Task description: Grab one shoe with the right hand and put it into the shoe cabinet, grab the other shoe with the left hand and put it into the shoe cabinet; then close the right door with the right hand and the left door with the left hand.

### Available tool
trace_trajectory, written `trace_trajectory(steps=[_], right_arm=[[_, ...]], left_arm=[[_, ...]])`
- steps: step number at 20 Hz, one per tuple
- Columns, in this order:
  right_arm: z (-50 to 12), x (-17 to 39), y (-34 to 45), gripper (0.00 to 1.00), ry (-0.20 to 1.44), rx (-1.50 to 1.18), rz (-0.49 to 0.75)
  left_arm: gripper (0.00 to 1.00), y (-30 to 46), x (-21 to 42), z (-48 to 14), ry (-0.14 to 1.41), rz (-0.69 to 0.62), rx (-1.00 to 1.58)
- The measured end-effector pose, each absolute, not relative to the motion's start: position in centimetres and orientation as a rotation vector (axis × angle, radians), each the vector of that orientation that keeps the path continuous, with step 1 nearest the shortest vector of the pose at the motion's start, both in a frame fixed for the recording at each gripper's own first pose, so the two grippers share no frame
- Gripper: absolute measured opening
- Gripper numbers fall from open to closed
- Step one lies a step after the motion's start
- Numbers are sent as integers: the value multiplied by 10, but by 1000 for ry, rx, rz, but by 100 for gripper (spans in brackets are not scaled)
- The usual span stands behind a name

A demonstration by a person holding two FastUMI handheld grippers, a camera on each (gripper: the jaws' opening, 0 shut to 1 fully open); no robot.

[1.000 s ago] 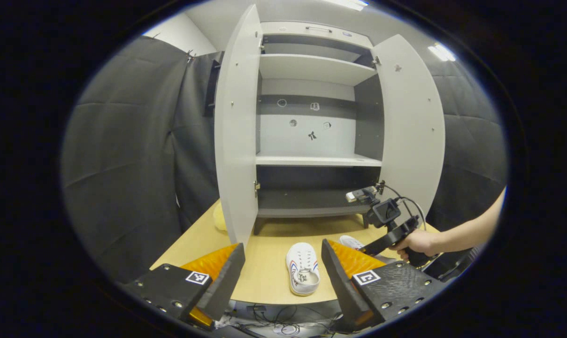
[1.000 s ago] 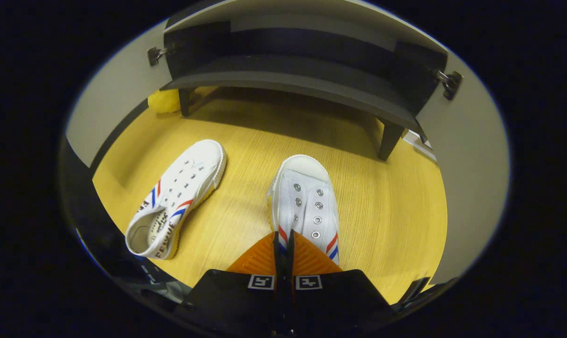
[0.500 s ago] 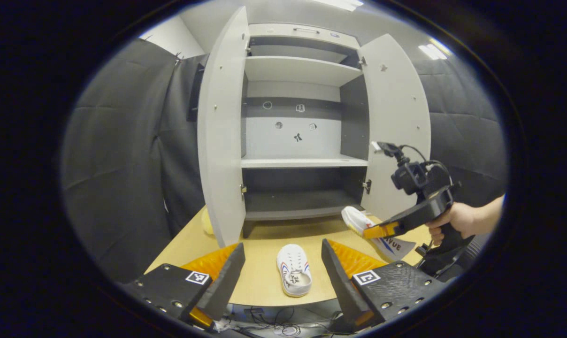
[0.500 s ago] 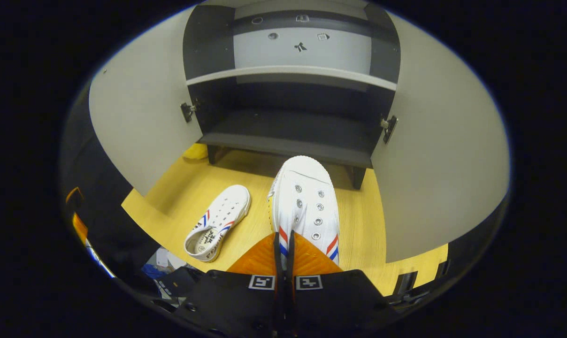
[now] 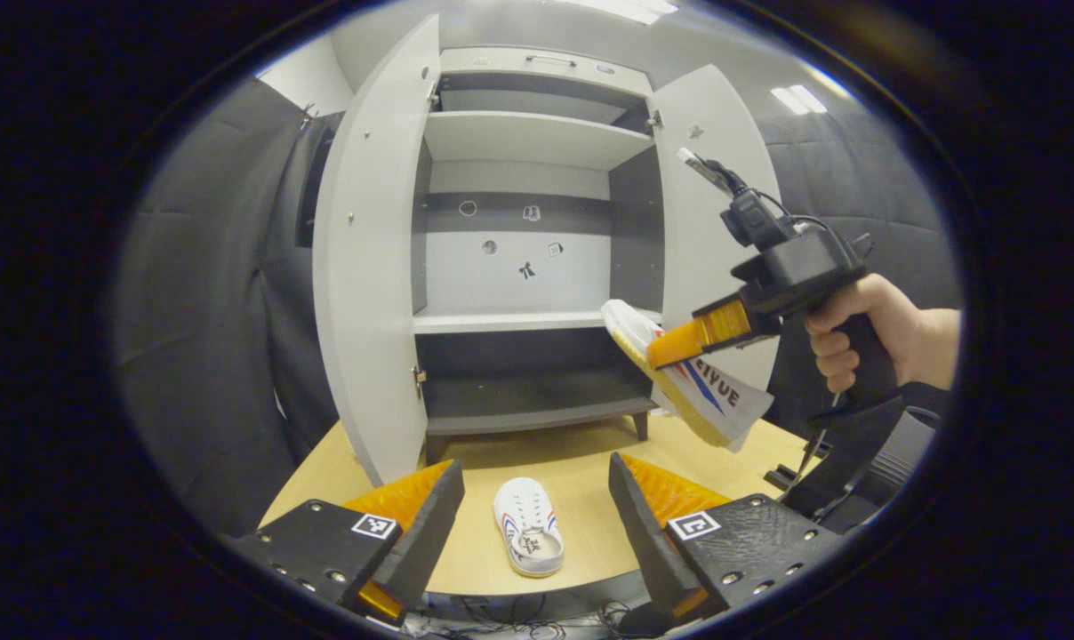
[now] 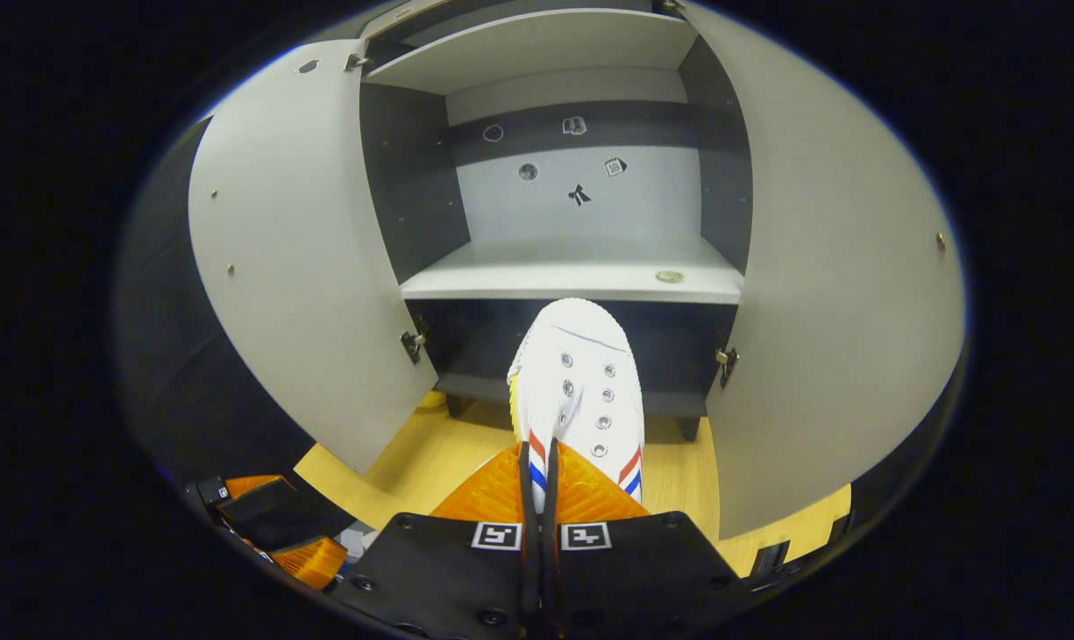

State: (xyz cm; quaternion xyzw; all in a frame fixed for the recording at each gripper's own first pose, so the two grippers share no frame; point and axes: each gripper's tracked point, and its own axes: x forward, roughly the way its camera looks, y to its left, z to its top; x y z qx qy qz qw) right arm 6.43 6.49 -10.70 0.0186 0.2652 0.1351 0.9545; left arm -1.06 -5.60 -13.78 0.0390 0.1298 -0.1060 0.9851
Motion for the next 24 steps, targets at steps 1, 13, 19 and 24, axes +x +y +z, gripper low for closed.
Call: trace_trajectory(steps=[1,13,19,24], right_arm=[[-99,74,66,2,519,35,271],[-6,212,54,2,330,125,215],[22,288,51,2,234,162,209],[20,348,59,2,210,170,214]], left_arm=[[94,-57,-5,-134,258,-217,81],[94,-65,64,-110,258,-224,90],[92,-73,91,-106,264,-205,133],[94,-79,108,-107,286,-159,87]])
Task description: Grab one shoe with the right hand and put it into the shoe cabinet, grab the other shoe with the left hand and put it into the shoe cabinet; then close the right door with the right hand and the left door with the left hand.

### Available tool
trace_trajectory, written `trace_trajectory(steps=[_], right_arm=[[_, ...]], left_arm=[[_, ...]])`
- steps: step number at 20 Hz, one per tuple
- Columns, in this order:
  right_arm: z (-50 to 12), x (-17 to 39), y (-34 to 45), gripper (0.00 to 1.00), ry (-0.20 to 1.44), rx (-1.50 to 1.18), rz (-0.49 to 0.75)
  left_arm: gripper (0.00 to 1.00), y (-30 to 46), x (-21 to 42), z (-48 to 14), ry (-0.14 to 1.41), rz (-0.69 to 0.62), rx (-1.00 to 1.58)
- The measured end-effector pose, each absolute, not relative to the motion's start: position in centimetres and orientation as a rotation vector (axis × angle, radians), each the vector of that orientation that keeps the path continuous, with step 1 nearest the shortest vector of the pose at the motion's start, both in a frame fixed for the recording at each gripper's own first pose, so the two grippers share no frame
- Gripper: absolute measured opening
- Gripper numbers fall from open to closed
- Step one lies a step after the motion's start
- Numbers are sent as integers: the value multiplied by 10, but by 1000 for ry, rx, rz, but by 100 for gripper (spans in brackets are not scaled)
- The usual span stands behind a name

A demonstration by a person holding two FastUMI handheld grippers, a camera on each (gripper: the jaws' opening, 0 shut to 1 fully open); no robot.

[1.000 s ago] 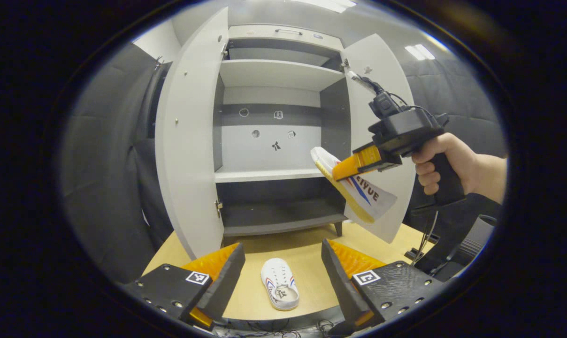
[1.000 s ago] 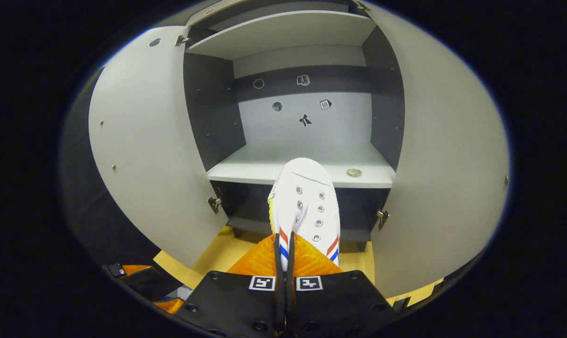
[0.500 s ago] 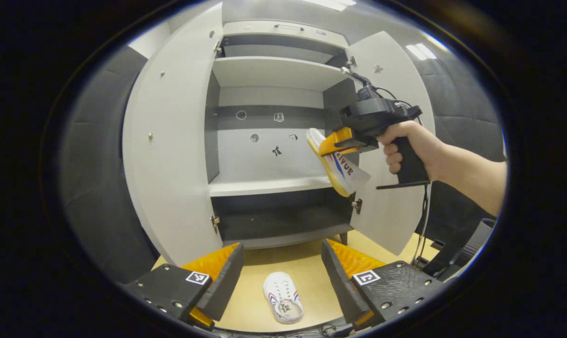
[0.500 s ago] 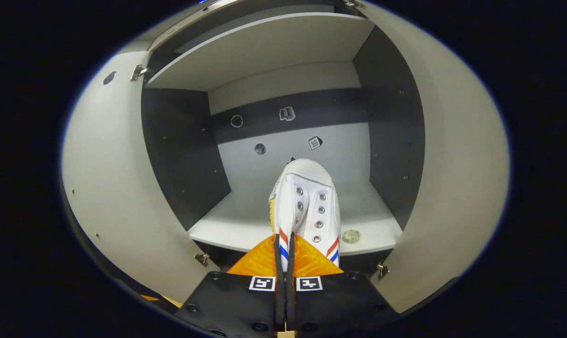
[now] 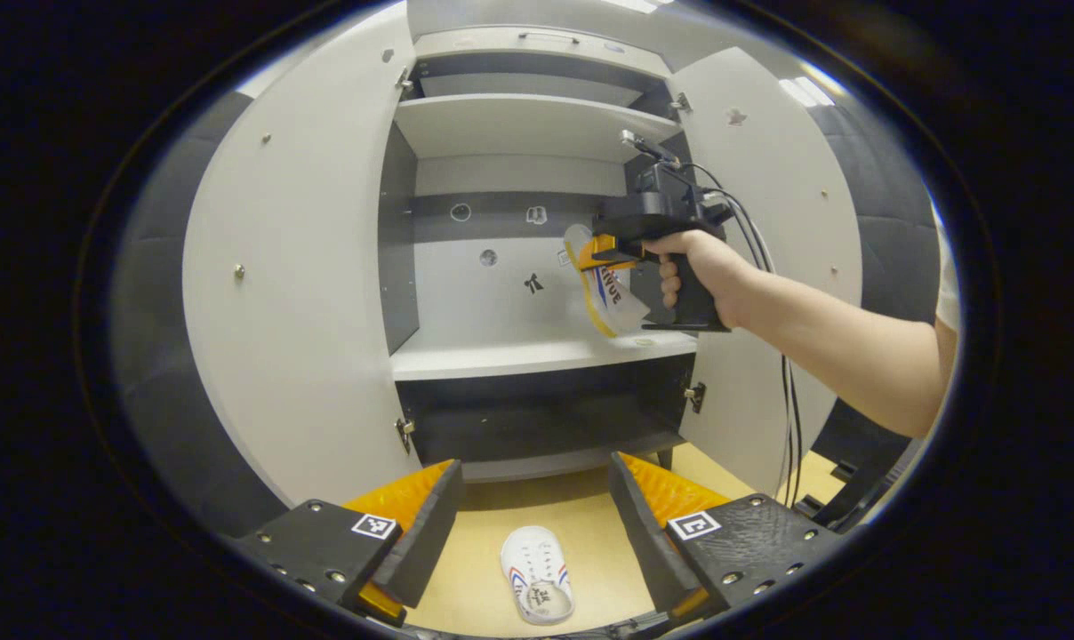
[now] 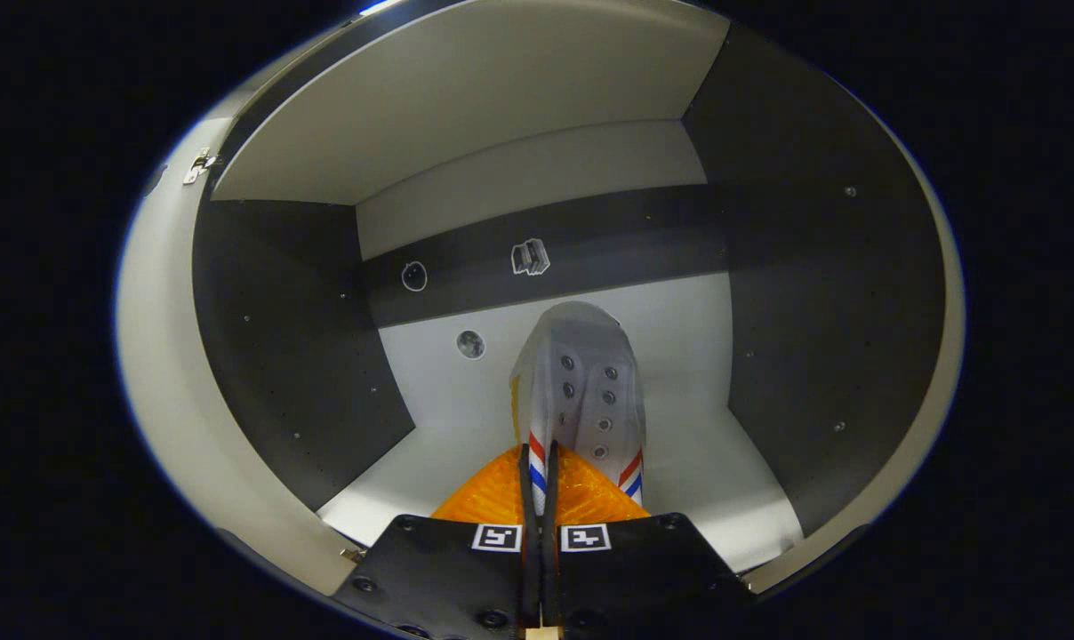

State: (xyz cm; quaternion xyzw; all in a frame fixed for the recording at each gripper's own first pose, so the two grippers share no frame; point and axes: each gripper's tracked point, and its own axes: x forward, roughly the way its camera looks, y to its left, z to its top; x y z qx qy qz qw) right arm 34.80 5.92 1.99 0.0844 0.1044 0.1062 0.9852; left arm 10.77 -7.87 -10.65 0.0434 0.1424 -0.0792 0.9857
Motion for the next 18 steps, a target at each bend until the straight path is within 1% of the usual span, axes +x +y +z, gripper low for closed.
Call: trace_trajectory(steps=[2,3,5,8,9,10,11,13,14,15,16,17,18], right_arm=[[12,364,59,0,221,186,205],[6,366,59,2,230,189,197],[-6,385,57,0,251,184,183],[-12,395,58,0,255,188,182],[-14,399,57,2,260,189,175],[-16,402,58,2,264,192,169],[-19,405,58,2,271,198,163],[-23,410,56,4,281,200,147],[-25,411,53,14,284,191,136],[-22,410,54,16,268,184,136],[-12,410,53,23,236,177,137],[-2,405,53,28,202,172,139],[5,399,53,52,179,167,144]], left_arm=[[94,-79,113,-103,279,-134,90],[94,-78,114,-101,275,-121,102],[94,-76,115,-100,272,-97,123],[94,-66,115,-100,273,-50,106],[94,-65,115,-98,271,-43,81],[92,-64,114,-98,274,-34,61],[94,-61,114,-97,275,-18,54],[94,-55,112,-95,268,6,61],[92,-53,111,-93,264,16,70],[94,-53,109,-90,258,20,76],[94,-54,108,-89,253,19,79],[94,-55,106,-88,251,19,78],[94,-56,102,-91,253,19,72]])
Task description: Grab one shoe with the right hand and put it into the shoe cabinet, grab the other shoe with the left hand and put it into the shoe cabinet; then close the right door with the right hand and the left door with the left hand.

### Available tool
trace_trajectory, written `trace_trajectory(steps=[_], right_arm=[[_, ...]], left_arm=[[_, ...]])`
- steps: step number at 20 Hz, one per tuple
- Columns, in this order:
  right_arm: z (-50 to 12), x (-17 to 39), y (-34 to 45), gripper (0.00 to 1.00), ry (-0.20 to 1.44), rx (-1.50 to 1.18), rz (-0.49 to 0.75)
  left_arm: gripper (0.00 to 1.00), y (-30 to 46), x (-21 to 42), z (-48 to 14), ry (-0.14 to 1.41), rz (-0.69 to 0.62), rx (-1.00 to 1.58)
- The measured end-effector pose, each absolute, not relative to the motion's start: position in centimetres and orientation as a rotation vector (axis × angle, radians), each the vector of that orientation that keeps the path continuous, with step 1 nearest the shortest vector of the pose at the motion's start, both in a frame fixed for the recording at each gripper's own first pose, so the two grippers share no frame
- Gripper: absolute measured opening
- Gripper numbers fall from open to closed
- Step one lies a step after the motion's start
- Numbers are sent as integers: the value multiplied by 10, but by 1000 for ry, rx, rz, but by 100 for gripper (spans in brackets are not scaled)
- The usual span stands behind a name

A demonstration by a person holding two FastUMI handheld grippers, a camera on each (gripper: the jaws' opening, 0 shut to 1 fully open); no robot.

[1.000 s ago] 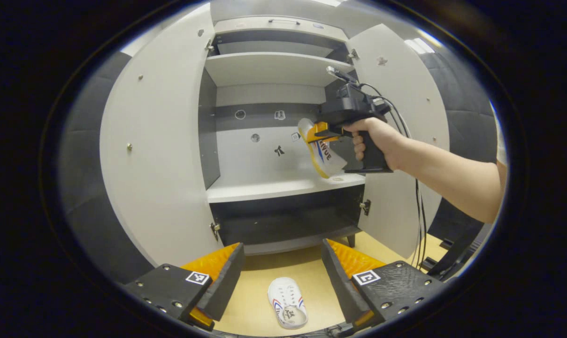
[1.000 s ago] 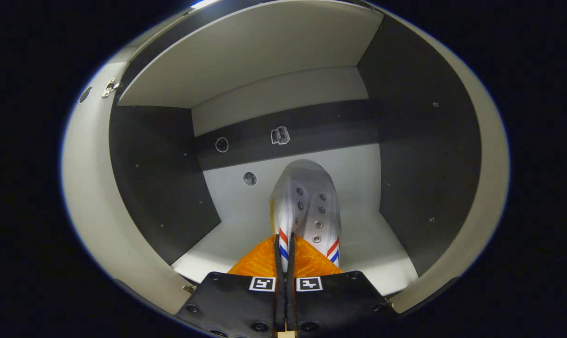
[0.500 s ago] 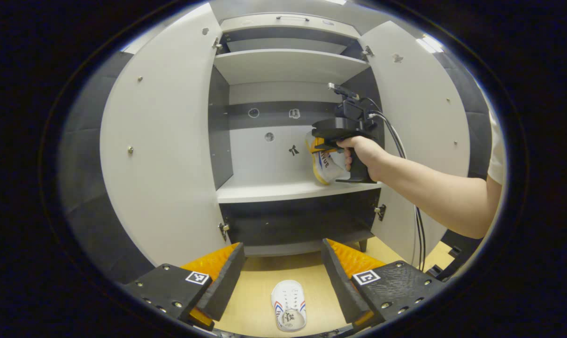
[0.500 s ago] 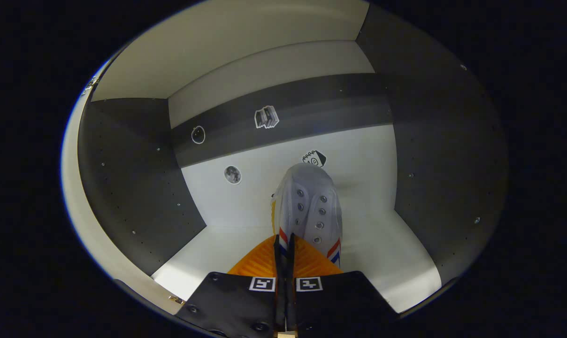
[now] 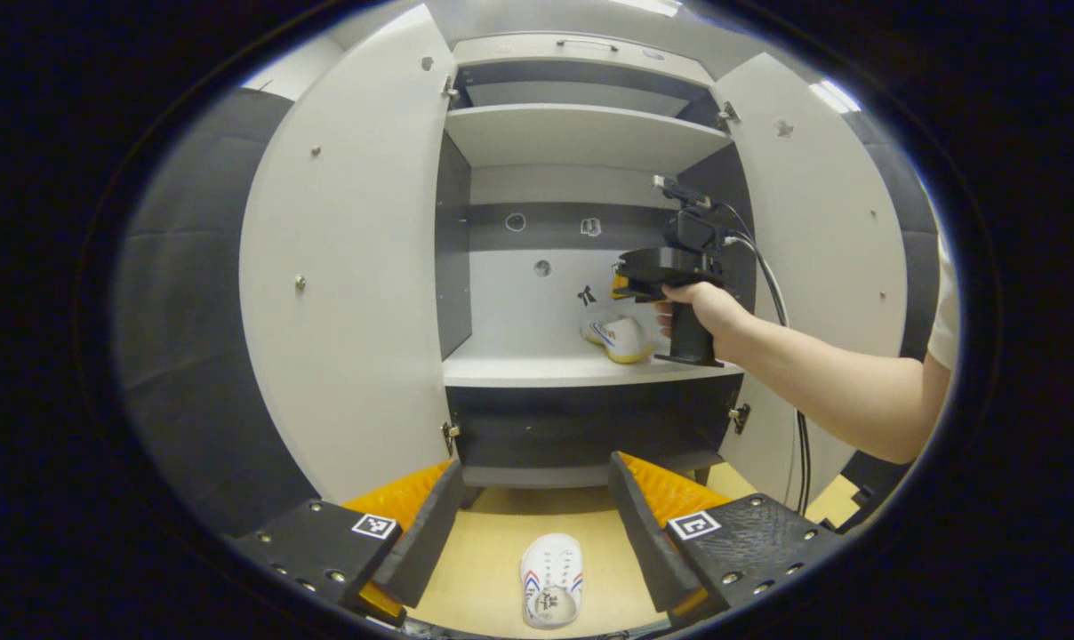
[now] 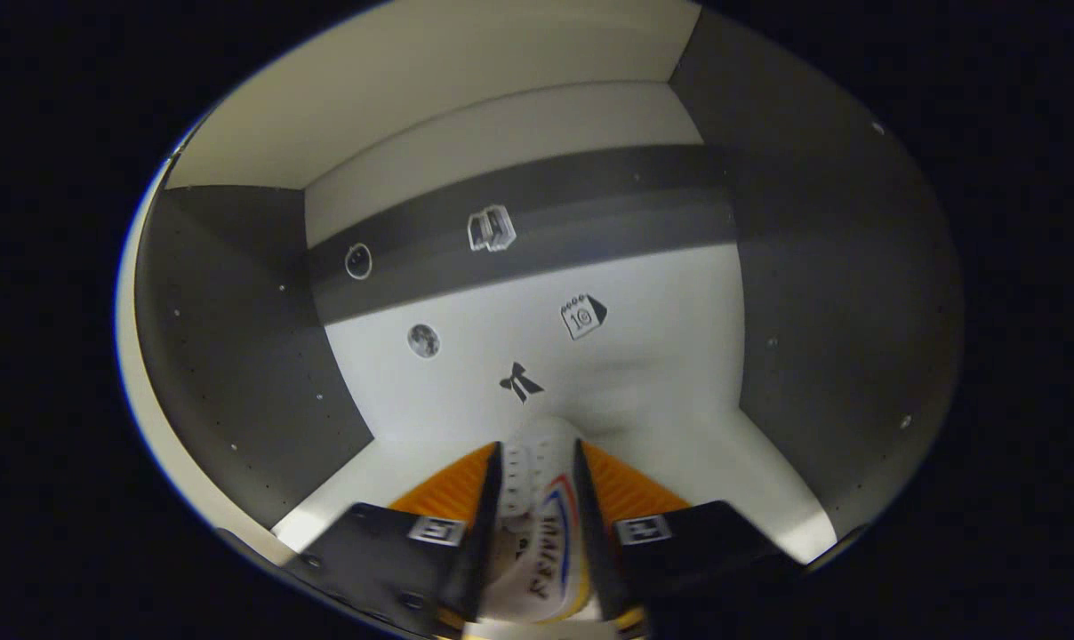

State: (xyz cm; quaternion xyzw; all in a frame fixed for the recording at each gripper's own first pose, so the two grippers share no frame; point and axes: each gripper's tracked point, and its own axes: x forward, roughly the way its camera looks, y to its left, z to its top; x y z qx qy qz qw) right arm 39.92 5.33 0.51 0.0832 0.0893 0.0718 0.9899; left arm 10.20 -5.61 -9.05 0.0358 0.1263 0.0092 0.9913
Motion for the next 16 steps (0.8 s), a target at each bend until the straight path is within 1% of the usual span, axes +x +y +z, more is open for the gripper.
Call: trace_trajectory(steps=[1,2,4,7,8,9,10,12,14,16], right_arm=[[7,397,53,76,169,156,144],[13,381,52,99,164,151,146],[20,354,51,98,141,115,151],[18,311,43,98,102,53,119],[14,295,42,98,99,51,119],[9,279,41,92,97,51,123],[3,265,38,93,98,53,118],[-8,230,40,92,99,55,129],[-20,194,44,92,90,2,157],[-29,159,41,92,88,-58,148]], left_arm=[[94,-57,100,-92,257,17,62],[94,-57,96,-94,261,17,55],[94,-53,91,-97,265,21,53],[94,-43,83,-113,296,23,55],[92,-36,80,-120,311,26,61],[92,-31,78,-126,321,26,66],[94,-27,76,-133,330,22,71],[94,-17,73,-147,347,14,88],[94,-14,70,-164,363,-6,97],[94,-12,66,-180,379,-32,105]])
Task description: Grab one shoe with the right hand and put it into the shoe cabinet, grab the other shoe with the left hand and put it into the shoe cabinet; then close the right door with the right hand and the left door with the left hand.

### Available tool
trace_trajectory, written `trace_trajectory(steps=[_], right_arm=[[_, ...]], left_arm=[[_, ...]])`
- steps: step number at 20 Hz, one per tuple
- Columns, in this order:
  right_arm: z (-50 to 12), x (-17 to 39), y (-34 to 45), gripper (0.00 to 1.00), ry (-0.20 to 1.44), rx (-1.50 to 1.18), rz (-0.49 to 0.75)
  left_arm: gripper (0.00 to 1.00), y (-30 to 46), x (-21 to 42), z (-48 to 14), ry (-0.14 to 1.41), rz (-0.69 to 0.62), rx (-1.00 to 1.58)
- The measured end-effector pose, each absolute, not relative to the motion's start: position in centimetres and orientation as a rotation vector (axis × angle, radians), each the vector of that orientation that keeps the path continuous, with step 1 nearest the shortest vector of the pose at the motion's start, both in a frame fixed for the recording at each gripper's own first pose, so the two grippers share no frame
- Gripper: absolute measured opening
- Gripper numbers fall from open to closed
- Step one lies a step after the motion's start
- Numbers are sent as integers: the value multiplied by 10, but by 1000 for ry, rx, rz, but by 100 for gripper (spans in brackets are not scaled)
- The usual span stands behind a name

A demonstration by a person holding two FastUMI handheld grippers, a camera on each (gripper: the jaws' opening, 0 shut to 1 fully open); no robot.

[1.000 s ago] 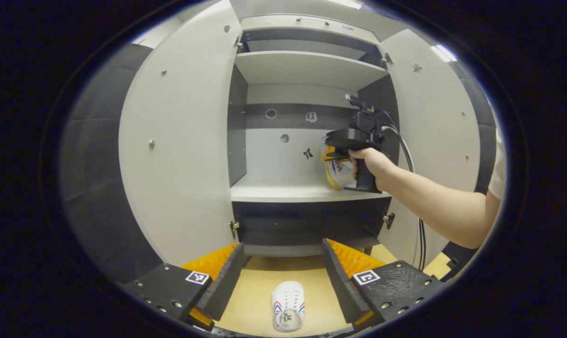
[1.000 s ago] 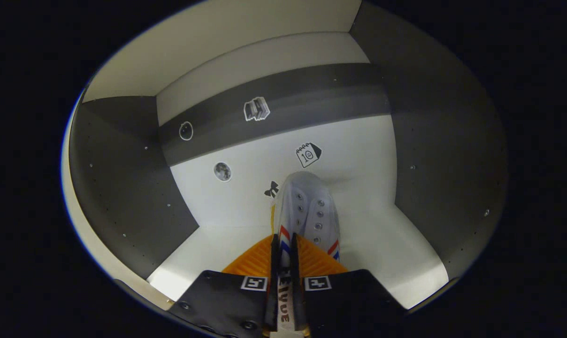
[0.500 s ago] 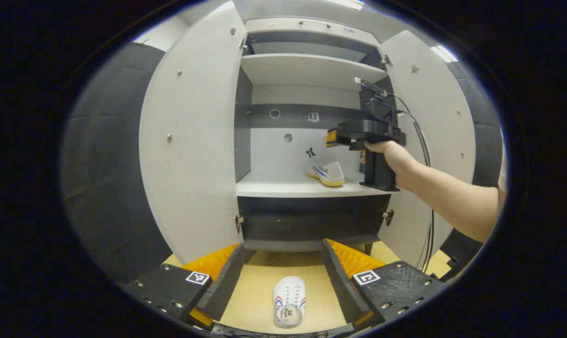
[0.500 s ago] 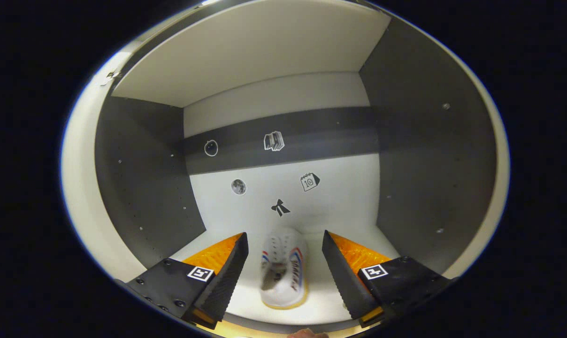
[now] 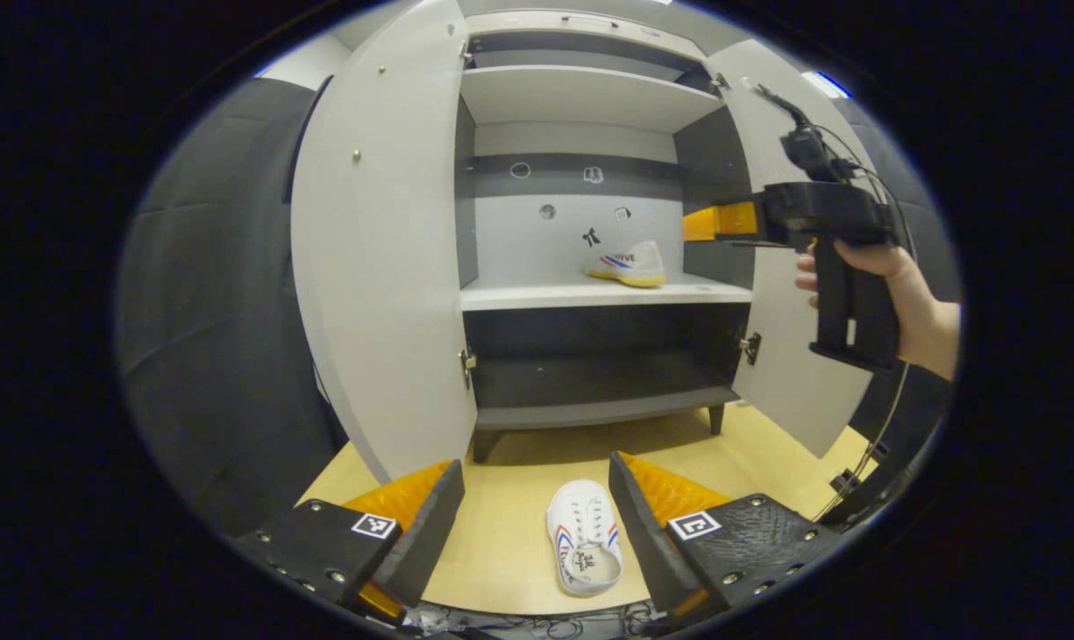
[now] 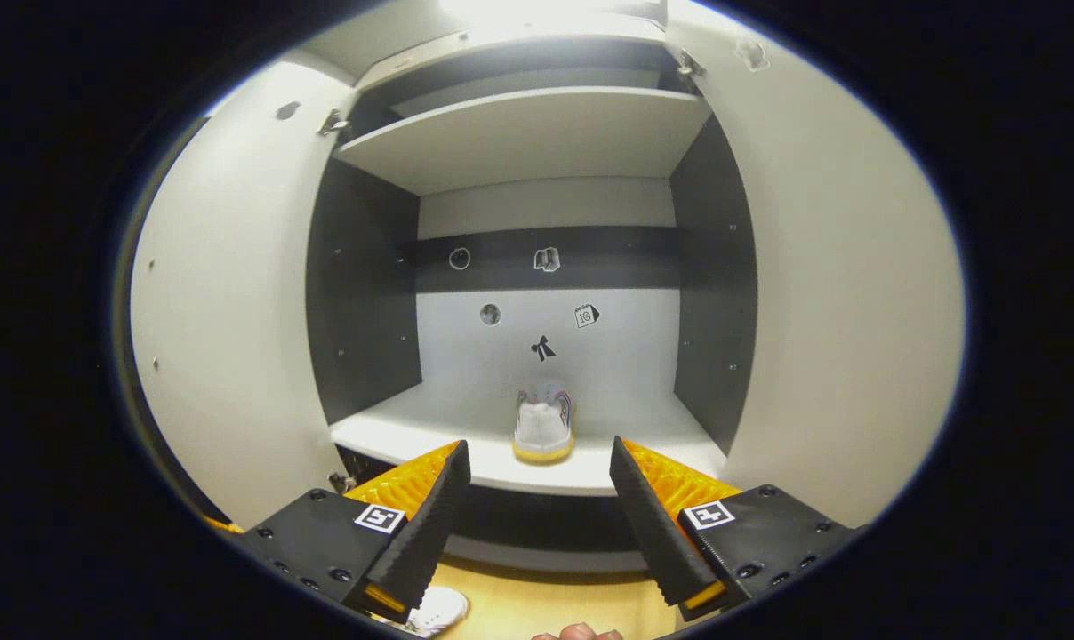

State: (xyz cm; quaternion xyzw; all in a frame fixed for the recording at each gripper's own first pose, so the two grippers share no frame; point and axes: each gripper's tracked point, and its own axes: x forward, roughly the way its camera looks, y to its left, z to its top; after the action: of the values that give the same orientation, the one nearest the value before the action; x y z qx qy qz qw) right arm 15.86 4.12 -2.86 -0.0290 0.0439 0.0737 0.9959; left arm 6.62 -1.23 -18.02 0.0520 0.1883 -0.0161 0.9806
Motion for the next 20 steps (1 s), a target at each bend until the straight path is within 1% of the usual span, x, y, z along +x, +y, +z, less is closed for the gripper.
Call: trace_trajectory(steps=[2,3,4,5,6,8,9,10,11,12,13,14,15,16,19,20], right_arm=[[-34,123,45,93,82,-63,155],[-39,109,44,98,91,-59,145],[-45,93,44,96,112,-48,141],[-54,78,44,97,141,-42,140],[-65,62,41,100,175,-44,129],[-83,30,31,100,225,-57,111],[-90,16,25,100,249,-66,100],[-96,1,16,100,268,-71,83],[-102,-14,7,97,284,-63,64],[-109,-27,-2,100,298,-46,45],[-116,-40,-14,97,312,-32,18],[-124,-53,-28,100,326,-22,-19],[-131,-65,-45,100,337,-15,-64],[-135,-76,-63,100,344,-4,-114],[-142,-110,-119,100,346,33,-270],[-142,-120,-136,100,345,37,-322]], left_arm=[[94,-9,61,-200,404,-52,121],[94,-9,60,-209,415,-62,125],[94,-9,57,-219,433,-73,128],[94,-10,56,-230,453,-84,127],[94,-13,55,-244,478,-103,121],[94,-18,50,-271,545,-143,130],[92,-20,49,-283,571,-168,147],[94,-23,48,-293,588,-194,164],[94,-26,46,-303,607,-218,178],[92,-28,43,-313,627,-234,196],[94,-28,44,-321,642,-244,216],[94,-28,47,-328,653,-255,233],[92,-28,51,-335,663,-269,236],[94,-28,56,-340,682,-274,234],[94,-28,74,-354,714,-290,228],[92,-28,79,-358,722,-295,234]])
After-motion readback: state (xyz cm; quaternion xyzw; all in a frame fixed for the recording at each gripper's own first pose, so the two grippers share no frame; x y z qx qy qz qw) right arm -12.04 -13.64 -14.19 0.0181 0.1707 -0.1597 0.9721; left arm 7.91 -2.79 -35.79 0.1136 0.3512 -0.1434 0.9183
